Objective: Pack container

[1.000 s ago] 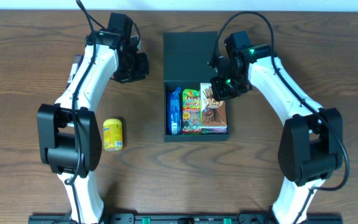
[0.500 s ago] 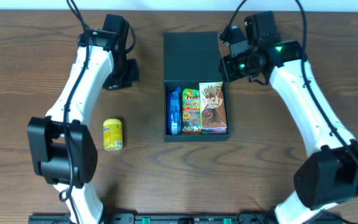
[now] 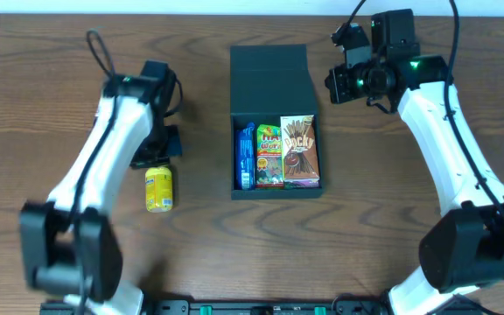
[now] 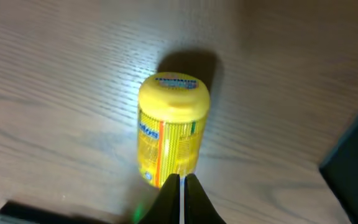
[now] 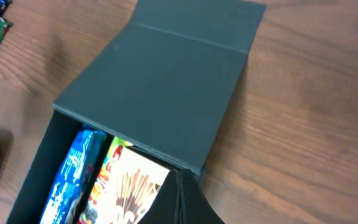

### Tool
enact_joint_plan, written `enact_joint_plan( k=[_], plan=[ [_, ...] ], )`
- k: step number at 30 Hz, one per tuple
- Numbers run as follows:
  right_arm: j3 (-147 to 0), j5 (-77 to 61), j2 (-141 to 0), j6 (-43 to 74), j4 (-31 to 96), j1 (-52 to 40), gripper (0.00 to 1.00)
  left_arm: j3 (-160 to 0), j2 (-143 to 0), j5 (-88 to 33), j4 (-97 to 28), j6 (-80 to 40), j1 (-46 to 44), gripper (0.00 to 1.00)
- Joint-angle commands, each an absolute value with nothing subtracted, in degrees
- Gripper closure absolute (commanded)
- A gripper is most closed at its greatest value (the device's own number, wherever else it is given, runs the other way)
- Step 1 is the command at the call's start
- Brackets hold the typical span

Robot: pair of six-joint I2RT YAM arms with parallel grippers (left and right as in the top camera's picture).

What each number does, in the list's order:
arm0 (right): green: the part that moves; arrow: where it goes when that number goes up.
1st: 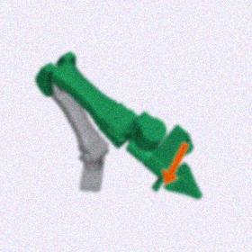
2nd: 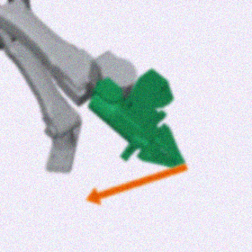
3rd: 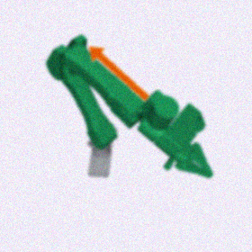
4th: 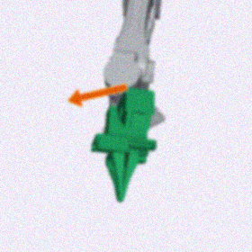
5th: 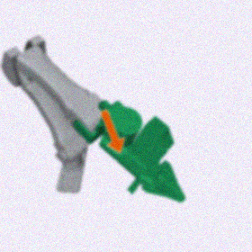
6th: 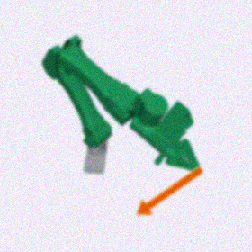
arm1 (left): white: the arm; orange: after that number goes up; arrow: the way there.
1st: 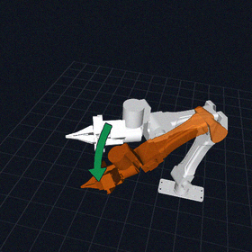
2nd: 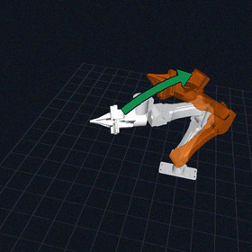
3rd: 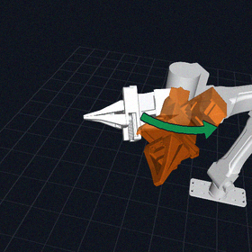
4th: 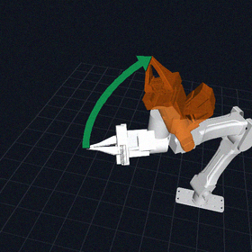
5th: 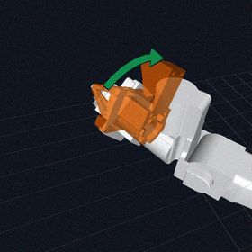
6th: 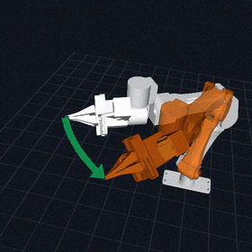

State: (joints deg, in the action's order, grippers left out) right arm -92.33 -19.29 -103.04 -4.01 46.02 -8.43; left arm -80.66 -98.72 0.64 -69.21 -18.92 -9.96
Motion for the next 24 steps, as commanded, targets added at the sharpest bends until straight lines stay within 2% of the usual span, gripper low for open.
enact_joint_plan(
  k=[1,2,5,6,9,14,20,24],
  plan=[
    [-93.3,-20.0,-102.3,-4.8,45.1,-8.1,0.99,-75.7,-93.8,1.9,-66.4,-17.3,-9.6,0.94],
    [-93.3,-20.0,-102.3,-4.6,44.8,-8.1,0.99,-73.5,-93.4,1.4,-64.9,-17.4,-9.6,0.94],
    [-93.3,-20.0,-102.3,-2.7,45.0,-8.1,0.98,-68.3,-93.5,0.0,-61.0,-18.5,-9.6,0.42],
    [-93.3,-20.0,-102.3,-2.6,45.2,-8.1,0.98,-67.1,-93.6,0.0,-60.0,-18.9,-9.6,0.34],
    [-93.3,-20.0,-102.3,-2.6,46.2,-8.1,0.98,-64.3,-93.6,0.0,-58.3,-20.0,-9.6,0.21],
    [-93.3,-20.0,-102.3,-2.6,46.2,-8.1,0.98,-60.8,-93.6,0.6,-54.7,-19.9,-9.5,0.15],
    [-93.3,-20.0,-102.3,-2.6,46.2,-8.1,0.98,-57.3,-94.3,1.1,-49.2,-19.9,-8.7,0.16],
    [-93.3,-19.9,-102.3,-2.6,46.1,-8.1,0.98,-56.7,-95.1,1.1,-47.5,-19.9,-8.3,0.21]
  ],
)
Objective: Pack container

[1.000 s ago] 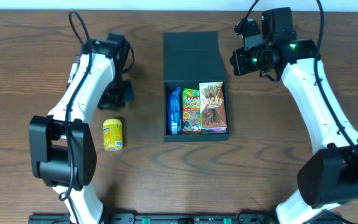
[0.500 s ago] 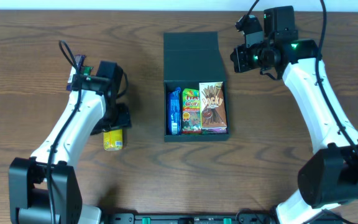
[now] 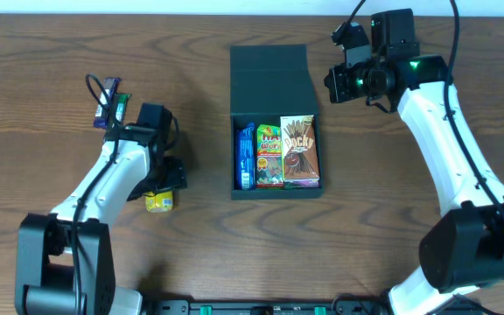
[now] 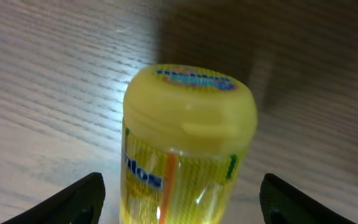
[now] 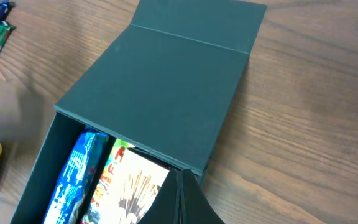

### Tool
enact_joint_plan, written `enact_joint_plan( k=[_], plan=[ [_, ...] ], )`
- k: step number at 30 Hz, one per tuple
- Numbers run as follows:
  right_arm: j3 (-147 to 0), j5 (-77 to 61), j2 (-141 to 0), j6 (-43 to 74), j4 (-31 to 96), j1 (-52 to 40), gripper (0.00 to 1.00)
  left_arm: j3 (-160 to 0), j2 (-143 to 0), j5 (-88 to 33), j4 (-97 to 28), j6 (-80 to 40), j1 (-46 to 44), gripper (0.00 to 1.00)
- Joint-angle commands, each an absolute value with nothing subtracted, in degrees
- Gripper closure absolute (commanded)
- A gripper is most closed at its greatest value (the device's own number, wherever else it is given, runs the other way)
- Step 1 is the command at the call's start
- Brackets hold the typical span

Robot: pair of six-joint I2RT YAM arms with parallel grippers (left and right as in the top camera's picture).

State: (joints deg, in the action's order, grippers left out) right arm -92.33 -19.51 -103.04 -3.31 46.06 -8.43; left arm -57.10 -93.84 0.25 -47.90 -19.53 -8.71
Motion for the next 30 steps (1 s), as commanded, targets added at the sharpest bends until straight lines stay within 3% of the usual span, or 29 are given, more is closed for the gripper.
enact_joint_plan(
  k=[1,9,14,18,26,30],
  plan=[
    [-93.3,-19.9,-102.3,-2.6,46.1,-8.1,0.98,-56.7,-95.3,1.1,-47.4,-19.9,-8.3,0.23],
    [-93.3,-19.9,-102.3,-2.6,46.0,-8.1,0.98,-56.6,-98.6,0.8,-46.6,-19.9,-8.3,0.39],
    [-93.3,-19.9,-102.3,-2.6,46.0,-8.1,0.98,-56.6,-98.9,0.4,-46.5,-19.9,-8.3,0.43],
    [-93.3,-19.8,-102.3,-2.6,45.9,-7.9,0.99,-58.0,-98.9,0.4,-46.8,-20.0,-8.3,0.55],
    [-93.3,-20.0,-102.3,0.8,45.9,-3.7,0.98,-73.1,-98.9,0.4,-49.7,-20.0,-8.9,0.66],
    [-93.3,-20.0,-102.3,2.8,46.1,-1.3,0.98,-81.1,-98.9,-1.2,-49.5,-20.9,-11.6,0.66]
  ],
)
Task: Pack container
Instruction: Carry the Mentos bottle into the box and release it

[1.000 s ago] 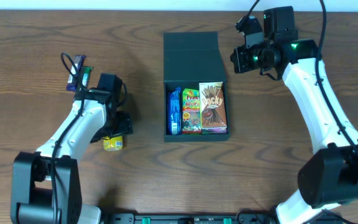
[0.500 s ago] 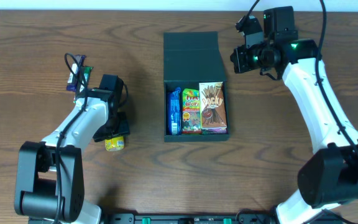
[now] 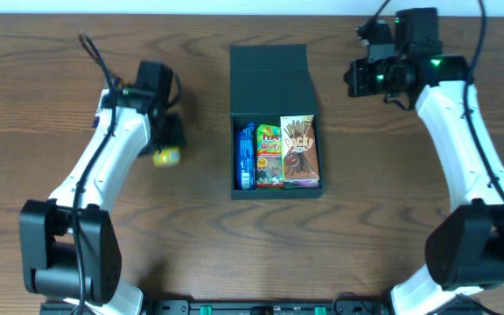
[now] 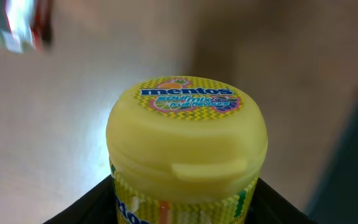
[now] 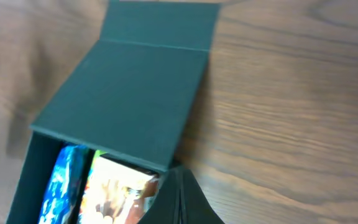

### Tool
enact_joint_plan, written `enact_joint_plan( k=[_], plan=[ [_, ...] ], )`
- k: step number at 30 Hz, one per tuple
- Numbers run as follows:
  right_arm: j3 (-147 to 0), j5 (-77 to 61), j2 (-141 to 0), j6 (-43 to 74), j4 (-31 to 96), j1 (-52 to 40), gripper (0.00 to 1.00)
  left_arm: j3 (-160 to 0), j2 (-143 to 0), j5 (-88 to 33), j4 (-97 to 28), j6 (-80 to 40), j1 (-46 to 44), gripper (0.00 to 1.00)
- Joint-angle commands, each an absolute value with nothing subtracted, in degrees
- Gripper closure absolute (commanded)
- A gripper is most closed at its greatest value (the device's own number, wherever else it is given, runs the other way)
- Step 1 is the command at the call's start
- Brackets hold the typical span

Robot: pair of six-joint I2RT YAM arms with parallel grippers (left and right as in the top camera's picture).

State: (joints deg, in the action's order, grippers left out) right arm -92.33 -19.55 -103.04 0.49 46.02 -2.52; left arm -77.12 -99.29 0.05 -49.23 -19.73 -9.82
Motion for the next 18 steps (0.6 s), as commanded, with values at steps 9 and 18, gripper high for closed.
enact_joint_plan(
  k=[9,18],
  plan=[
    [-93.3,-19.9,-102.3,2.5,45.3,2.2,0.98,-85.9,-102.1,-5.6,-43.0,-25.0,-25.5,0.59],
    [-93.3,-19.9,-102.3,1.4,45.0,4.2,0.98,-97.4,-114.7,-11.1,-48.1,-29.9,-31.6,0.60]
  ],
)
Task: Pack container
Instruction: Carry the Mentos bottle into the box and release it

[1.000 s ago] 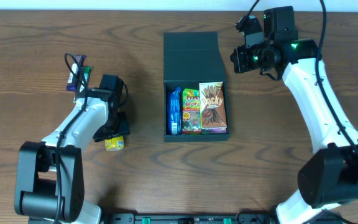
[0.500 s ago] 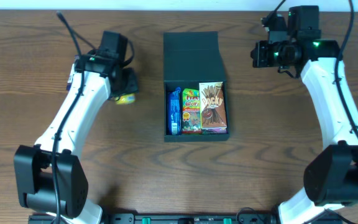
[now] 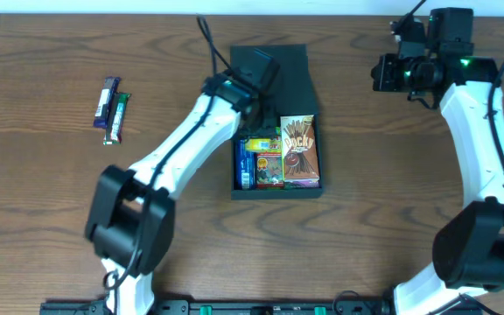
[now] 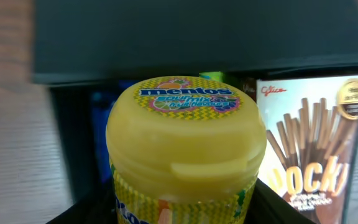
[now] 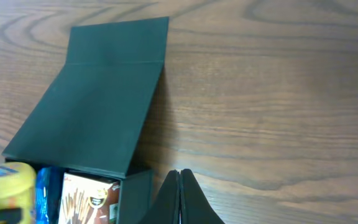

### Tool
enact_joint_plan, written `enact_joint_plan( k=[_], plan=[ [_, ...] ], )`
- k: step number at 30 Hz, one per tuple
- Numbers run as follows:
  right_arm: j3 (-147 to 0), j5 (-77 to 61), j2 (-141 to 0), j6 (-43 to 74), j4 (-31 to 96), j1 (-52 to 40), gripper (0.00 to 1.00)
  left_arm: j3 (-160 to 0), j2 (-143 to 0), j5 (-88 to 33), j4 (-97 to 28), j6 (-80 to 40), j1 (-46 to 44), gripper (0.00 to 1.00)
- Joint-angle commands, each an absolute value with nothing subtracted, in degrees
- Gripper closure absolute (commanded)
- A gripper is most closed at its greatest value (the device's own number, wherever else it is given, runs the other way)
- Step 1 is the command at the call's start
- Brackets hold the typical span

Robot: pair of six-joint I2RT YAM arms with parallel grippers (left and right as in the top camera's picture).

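Observation:
A yellow Mentos bottle (image 4: 186, 143) fills the left wrist view, and my left gripper (image 4: 185, 214) is shut on it, with dark fingers (image 4: 82, 208) on either side. It hangs over the open dark green box (image 3: 234, 188), above the blue packet (image 3: 244, 168) and the green snack bag (image 3: 269, 166); the bottle (image 3: 256, 143) shows as a yellow spot there. A Pocky box (image 3: 299, 150) lies in the right side of the container. My right gripper (image 5: 180, 175) is shut and empty, over bare table right of the lid (image 5: 98, 99).
Two candy bars (image 3: 112, 107) lie on the wooden table at the far left. The box lid (image 3: 269, 66) stands open at the back, under my left wrist. My right arm (image 3: 475, 114) runs down the right side of the table.
My left gripper, still shut on the Mentos bottle, has gone from over the table left of the box to over the box's open compartment. My right gripper sits farther right and back from the lid.
My left gripper was shut above the bottle lying on the table. Then it stood open around the bottle. Then it was shut on it and held it up left of the box, and now holds it over the box. My right gripper stayed shut, shifting rightward.

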State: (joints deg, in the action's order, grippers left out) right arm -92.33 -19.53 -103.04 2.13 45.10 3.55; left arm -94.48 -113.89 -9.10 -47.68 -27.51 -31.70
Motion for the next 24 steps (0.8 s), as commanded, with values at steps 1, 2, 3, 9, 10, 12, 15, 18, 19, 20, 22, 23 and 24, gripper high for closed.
enact_joint_plan(
  k=[1,2,3,9,10,12,15,18,19,20,22,23,24],
  plan=[
    [-93.3,-19.9,-102.3,1.2,44.9,4.2,0.98,-97.4,-115.0,-11.8,-48.1,-30.4,-31.7,0.60],
    [-93.3,-19.9,-102.3,1.0,44.9,4.3,0.98,-97.4,-115.3,-12.2,-48.2,-31.0,-31.7,0.59],
    [-93.3,-19.9,-102.3,1.0,44.8,4.3,0.98,-97.4,-115.5,-12.6,-48.2,-31.0,-31.8,0.60],
    [-93.3,-19.9,-102.3,1.0,44.4,4.3,0.96,-97.4,-115.9,-13.6,-49.1,-29.8,-32.6,0.37],
    [-93.3,-19.9,-102.3,1.0,44.4,4.3,0.95,-97.4,-115.9,-13.6,-49.6,-29.1,-32.7,0.28],
    [-93.3,-19.9,-102.3,1.0,44.3,4.3,0.95,-97.4,-115.9,-13.5,-50.5,-28.6,-32.7,0.23],
    [-93.3,-19.9,-102.3,1.0,44.3,4.3,0.95,-98.0,-115.7,-13.0,-52.1,-28.3,-32.6,0.19],
    [-93.3,-19.9,-102.3,1.0,44.3,4.3,0.95,-101.0,-115.6,-10.3,-55.2,-28.3,-32.6,0.19],
    [-93.3,-19.9,-102.3,1.0,44.3,4.3,0.95,-102.2,-115.5,-9.3,-56.1,-28.3,-32.6,0.20],
    [-93.3,-19.9,-102.3,1.1,44.3,4.3,0.95,-103.9,-115.3,-7.5,-57.3,-28.3,-32.4,0.21],
    [-93.3,-19.9,-102.3,1.1,44.4,4.3,0.95,-107.2,-114.9,-3.4,-59.5,-28.3,-31.7,0.22],
    [-93.3,-19.9,-102.3,1.3,44.4,4.3,0.95,-108.6,-114.5,-1.1,-60.4,-28.3,-31.0,0.21],
    [-93.3,-19.9,-102.3,1.3,44.4,4.3,0.94,-110.3,-113.9,3.1,-61.6,-28.3,-29.8,0.21]
  ],
)
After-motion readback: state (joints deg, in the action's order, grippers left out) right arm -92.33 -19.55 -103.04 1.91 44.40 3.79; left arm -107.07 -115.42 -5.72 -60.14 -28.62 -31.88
